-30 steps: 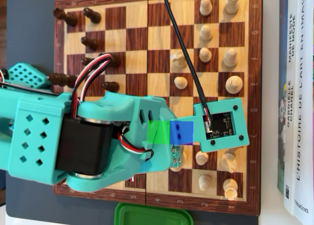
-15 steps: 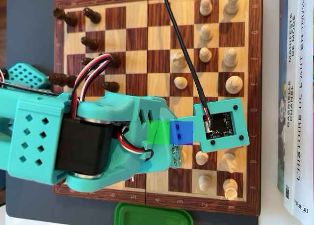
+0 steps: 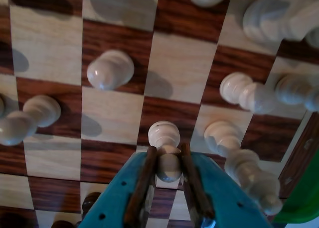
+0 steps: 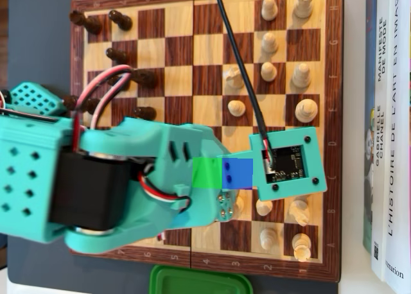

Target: Play chess

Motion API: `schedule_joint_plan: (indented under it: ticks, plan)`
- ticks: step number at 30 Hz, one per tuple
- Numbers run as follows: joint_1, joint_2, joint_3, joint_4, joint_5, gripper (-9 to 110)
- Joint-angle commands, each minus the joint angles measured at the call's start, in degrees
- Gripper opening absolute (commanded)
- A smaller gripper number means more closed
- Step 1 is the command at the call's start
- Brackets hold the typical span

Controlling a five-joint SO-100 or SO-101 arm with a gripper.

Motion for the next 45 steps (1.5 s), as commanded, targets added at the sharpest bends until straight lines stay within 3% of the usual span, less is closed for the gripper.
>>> schedule_joint_plan:
  ticks: [1,15,24,45]
  plan:
    - [-0.4,3.1,-0.3,-0.4,-0.4,2]
    - [-1.1,4.2,4.6,0.0,-0.4,2]
    - [-0.7,16.3,12.3,-0.6,-0.1,2]
    - [2.4,16.3,15.7,-2.5,-0.4,2]
